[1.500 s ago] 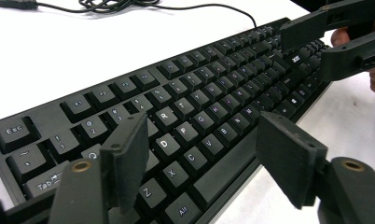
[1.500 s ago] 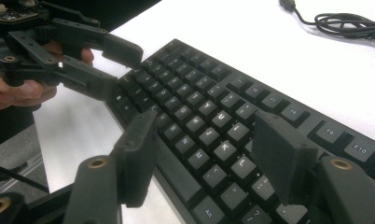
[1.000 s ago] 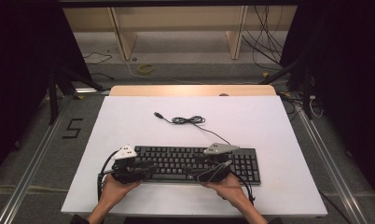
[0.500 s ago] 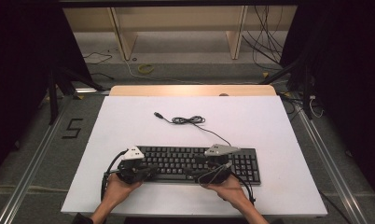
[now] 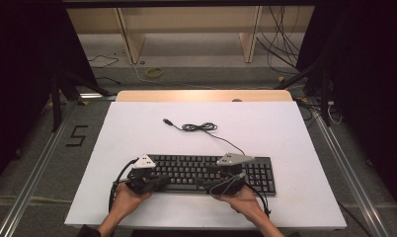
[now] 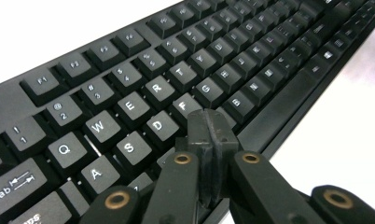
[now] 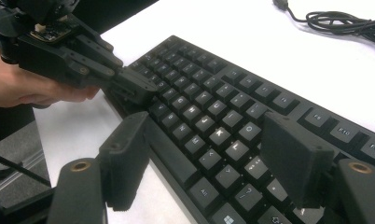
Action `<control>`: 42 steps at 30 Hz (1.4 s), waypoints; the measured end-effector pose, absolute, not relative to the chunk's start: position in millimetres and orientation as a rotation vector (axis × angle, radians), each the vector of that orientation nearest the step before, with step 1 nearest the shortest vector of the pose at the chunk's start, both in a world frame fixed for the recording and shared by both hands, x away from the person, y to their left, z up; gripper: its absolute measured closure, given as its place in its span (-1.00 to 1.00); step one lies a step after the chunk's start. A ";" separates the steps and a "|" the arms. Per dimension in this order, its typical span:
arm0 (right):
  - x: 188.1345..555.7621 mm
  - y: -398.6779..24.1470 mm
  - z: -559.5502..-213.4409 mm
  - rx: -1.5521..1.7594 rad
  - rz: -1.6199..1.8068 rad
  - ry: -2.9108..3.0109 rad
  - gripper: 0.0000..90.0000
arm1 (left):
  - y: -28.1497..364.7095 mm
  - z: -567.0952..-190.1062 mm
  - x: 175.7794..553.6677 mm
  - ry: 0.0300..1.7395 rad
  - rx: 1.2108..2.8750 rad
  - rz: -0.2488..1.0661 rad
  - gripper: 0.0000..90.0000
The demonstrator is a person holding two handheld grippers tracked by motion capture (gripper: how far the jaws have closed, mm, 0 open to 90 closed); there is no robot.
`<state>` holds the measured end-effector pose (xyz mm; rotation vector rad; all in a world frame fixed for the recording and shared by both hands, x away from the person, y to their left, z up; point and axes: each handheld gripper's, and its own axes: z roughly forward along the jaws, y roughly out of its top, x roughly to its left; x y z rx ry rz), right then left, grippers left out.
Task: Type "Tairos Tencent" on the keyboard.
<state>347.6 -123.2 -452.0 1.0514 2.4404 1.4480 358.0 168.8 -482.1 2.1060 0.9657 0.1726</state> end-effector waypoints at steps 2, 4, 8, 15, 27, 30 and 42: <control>347.6 -122.8 -452.3 1.052 1.447 2.442 -0.25 | 168.8 -482.5 358.9 0.969 2.104 0.160 0.99; 347.4 -122.6 -452.3 1.050 1.444 2.443 -0.25 | 168.2 -482.3 358.7 0.969 2.109 0.164 0.99; 347.6 -123.2 -452.0 1.053 1.446 2.439 -0.25 | 168.5 -482.2 358.9 0.966 2.109 0.163 0.99; 347.9 -123.2 -452.2 1.052 1.448 2.438 -0.25 | 172.3 -475.0 358.1 0.968 2.064 0.168 0.92; 347.8 -122.1 -453.1 1.049 1.447 2.438 -0.25 | 185.9 -466.0 362.3 0.991 1.943 0.173 0.24; 347.8 -122.1 -453.2 1.047 1.446 2.440 -0.25 | 188.7 -464.6 364.1 1.014 1.926 0.191 0.14; 348.3 -121.5 -453.9 1.043 1.448 2.440 -0.26 | 197.1 -460.1 374.4 1.092 1.894 0.226 -0.22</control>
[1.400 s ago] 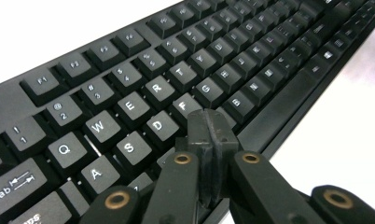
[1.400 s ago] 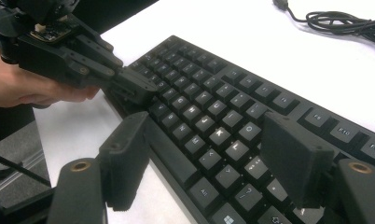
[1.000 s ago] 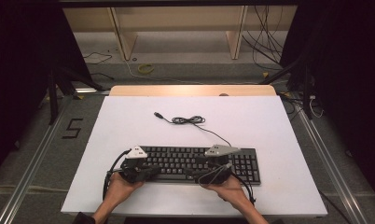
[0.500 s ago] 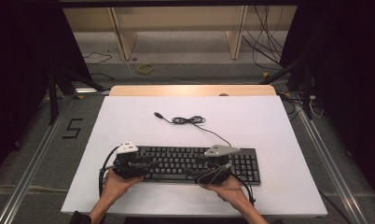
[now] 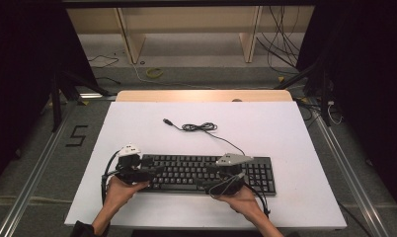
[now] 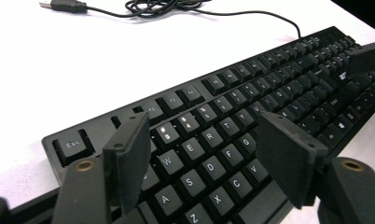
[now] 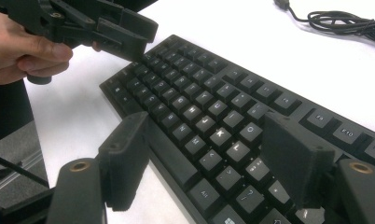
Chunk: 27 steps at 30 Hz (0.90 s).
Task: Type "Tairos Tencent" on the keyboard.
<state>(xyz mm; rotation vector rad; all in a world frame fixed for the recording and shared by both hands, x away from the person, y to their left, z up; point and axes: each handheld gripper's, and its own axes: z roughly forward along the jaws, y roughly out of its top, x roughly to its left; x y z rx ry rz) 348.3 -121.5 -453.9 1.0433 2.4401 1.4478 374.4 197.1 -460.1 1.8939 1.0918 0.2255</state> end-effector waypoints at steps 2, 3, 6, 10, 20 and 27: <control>348.6 -121.6 -453.9 1.046 1.451 2.437 -0.26 | 197.4 -460.1 376.5 1.100 1.898 0.221 -0.24; 348.6 -121.7 -453.9 1.047 1.450 2.437 -0.26 | 197.4 -460.4 377.5 1.102 1.900 0.221 -0.26; 348.6 -121.4 -453.7 1.047 1.452 2.436 -0.25 | 196.4 -461.0 380.2 1.109 1.908 0.216 -0.28; 348.3 -121.1 -453.3 1.042 1.451 2.437 -0.25 | 196.0 -459.9 384.5 1.116 1.915 0.220 -0.28; 348.8 -121.3 -453.5 1.045 1.452 2.435 -0.25 | 195.4 -459.5 391.7 1.135 1.928 0.211 -0.17; 348.9 -120.9 -453.7 1.042 1.453 2.437 -0.25 | 194.3 -459.9 394.3 1.131 1.953 0.206 0.08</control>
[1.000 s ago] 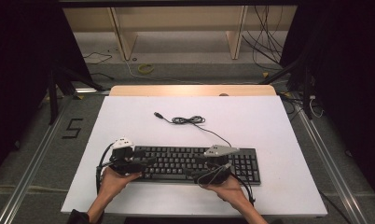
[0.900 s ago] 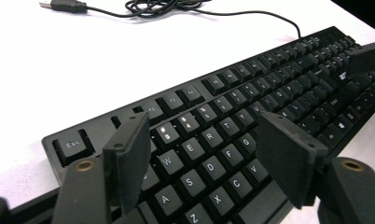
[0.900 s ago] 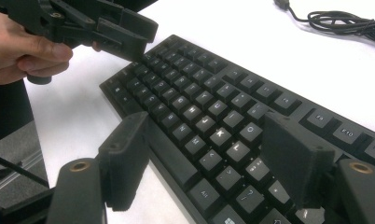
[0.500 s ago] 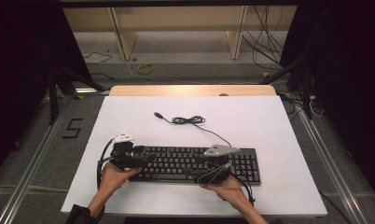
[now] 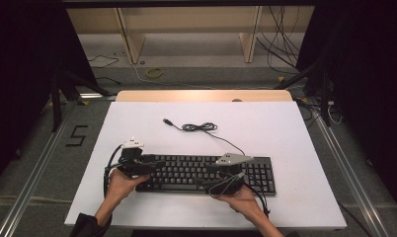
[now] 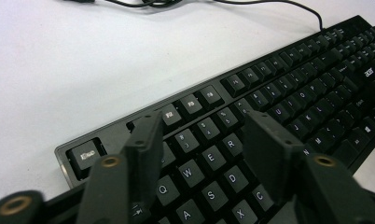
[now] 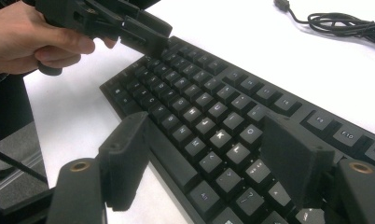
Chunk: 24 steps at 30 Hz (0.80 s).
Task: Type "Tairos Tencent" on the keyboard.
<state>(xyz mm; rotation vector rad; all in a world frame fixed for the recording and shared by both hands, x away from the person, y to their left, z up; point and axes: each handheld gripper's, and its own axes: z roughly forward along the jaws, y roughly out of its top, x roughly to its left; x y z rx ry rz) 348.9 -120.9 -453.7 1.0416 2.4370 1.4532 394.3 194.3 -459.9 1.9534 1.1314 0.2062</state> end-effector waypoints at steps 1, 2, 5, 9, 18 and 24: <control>348.9 -120.8 -453.7 1.041 1.452 2.437 -0.25 | 194.4 -459.7 394.6 1.128 1.956 0.205 0.13; 348.9 -120.8 -453.7 1.041 1.451 2.438 -0.25 | 194.4 -459.5 394.6 1.123 1.957 0.204 0.22; 348.9 -120.6 -453.9 1.039 1.450 2.440 -0.26 | 193.4 -459.5 395.0 1.112 1.960 0.192 0.52; 348.8 -120.3 -454.0 1.041 1.450 2.441 -0.26 | 190.3 -460.2 395.3 1.102 1.984 0.194 0.74; 348.7 -119.8 -454.2 1.040 1.449 2.444 -0.25 | 181.4 -467.0 395.8 1.088 2.036 0.196 0.98; 348.5 -119.6 -454.1 1.042 1.447 2.447 -0.25 | 177.0 -472.6 396.2 1.081 2.067 0.192 0.98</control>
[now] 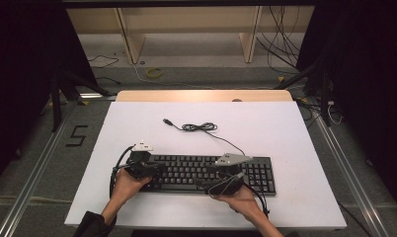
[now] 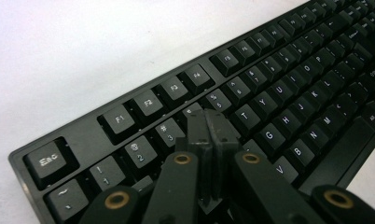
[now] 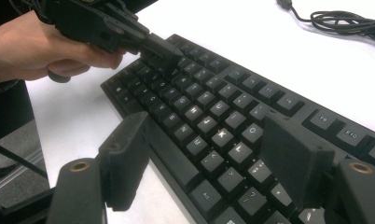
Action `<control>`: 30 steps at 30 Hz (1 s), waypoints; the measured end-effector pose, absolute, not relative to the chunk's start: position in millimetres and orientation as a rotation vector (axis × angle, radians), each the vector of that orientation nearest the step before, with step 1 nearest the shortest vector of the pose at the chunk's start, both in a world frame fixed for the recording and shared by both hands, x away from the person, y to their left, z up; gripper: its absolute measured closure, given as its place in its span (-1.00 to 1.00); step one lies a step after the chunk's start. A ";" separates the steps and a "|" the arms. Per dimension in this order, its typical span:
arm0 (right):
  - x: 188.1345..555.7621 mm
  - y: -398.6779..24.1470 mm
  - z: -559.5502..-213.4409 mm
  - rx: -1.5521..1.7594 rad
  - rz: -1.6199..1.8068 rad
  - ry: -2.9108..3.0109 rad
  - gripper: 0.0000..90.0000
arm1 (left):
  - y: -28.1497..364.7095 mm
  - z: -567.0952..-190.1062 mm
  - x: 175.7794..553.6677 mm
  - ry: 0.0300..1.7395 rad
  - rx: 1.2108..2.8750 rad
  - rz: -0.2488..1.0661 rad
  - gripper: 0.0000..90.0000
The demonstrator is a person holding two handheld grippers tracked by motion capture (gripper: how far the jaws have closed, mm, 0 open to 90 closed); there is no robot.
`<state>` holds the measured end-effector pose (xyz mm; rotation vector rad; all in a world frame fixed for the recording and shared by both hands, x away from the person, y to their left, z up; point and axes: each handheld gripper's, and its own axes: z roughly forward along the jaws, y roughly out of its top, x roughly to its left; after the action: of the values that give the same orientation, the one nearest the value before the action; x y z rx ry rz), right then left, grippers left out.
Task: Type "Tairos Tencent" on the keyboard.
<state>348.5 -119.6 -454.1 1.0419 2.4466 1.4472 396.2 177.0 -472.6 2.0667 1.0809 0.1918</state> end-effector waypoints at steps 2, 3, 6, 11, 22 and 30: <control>348.5 -119.6 -454.2 1.042 1.447 2.447 -0.25 | 175.4 -473.8 395.8 1.080 2.068 0.194 0.98; 348.5 -119.6 -454.2 1.042 1.446 2.448 -0.25 | 174.9 -473.9 395.6 1.081 2.076 0.191 0.98; 348.5 -119.5 -454.3 1.036 1.448 2.447 -0.25 | 174.2 -475.0 395.7 1.080 2.076 0.196 0.98; 348.4 -119.5 -454.1 1.037 1.449 2.446 -0.25 | 173.3 -477.6 395.1 1.073 2.092 0.208 0.99; 348.5 -119.6 -454.0 1.038 1.448 2.445 -0.25 | 176.5 -470.9 392.5 1.078 2.052 0.233 0.87; 348.2 -119.1 -454.1 1.038 1.446 2.447 -0.25 | 181.0 -463.5 389.4 1.061 2.003 0.208 0.60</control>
<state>348.2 -119.1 -454.1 1.0380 2.4468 1.4461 389.4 181.0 -463.5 2.0029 1.0610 0.2080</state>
